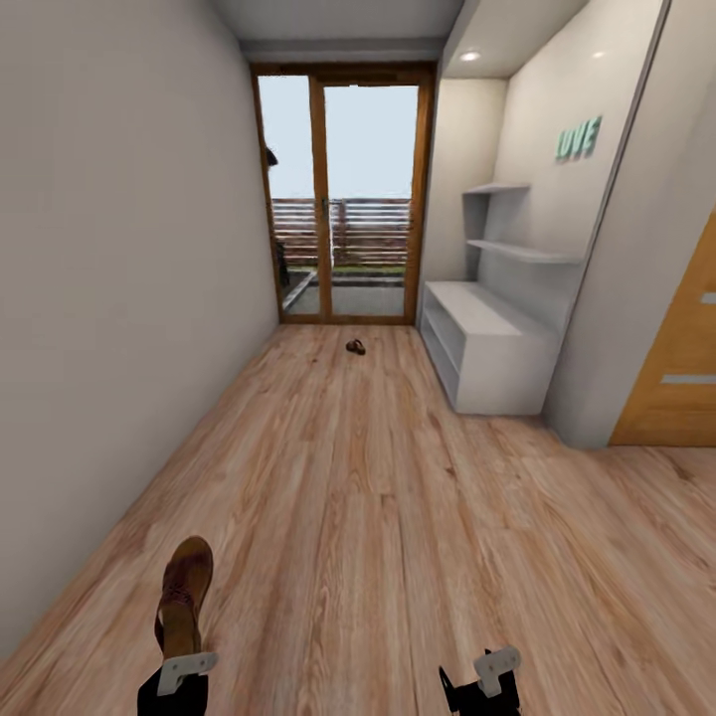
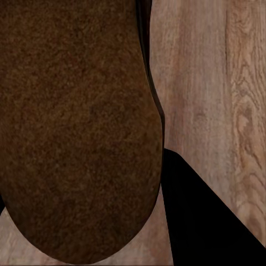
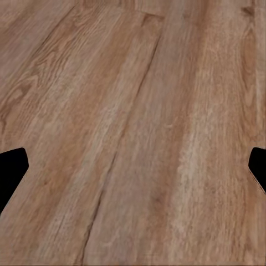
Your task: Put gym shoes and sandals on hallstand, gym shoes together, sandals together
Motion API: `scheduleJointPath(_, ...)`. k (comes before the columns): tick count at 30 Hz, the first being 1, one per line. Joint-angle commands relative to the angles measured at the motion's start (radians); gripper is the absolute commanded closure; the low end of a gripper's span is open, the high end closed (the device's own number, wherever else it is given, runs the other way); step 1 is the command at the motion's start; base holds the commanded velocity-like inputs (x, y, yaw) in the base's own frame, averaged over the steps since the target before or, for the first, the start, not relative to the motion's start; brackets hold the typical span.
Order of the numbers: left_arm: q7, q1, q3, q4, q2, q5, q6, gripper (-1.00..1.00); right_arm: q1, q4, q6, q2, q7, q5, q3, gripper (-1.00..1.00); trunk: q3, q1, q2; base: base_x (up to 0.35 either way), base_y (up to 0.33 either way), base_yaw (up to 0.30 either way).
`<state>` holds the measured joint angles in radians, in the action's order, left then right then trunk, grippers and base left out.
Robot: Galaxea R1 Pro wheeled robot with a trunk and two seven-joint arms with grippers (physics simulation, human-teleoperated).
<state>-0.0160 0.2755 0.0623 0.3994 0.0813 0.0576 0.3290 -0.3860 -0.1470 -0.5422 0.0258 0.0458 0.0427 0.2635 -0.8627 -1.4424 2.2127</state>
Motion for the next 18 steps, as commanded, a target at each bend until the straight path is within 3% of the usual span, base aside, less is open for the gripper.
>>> scheduleJointPath(1,0.001,0.001,-0.001,-0.001,0.000,0.002,0.002,1.00,-0.001,0.000,-0.003,0.001,0.005,0.005,0.001,-1.00,-0.001,0.000,0.000,0.335,0.000,0.031)
scheduleJointPath(18,0.008,0.001,-0.001,-0.001,0.000,0.002,0.002,1.00,-0.001,0.001,-0.001,0.005,0.005,0.004,0.002,-1.00,0.000,0.000,0.000,0.337,0.000,0.005)
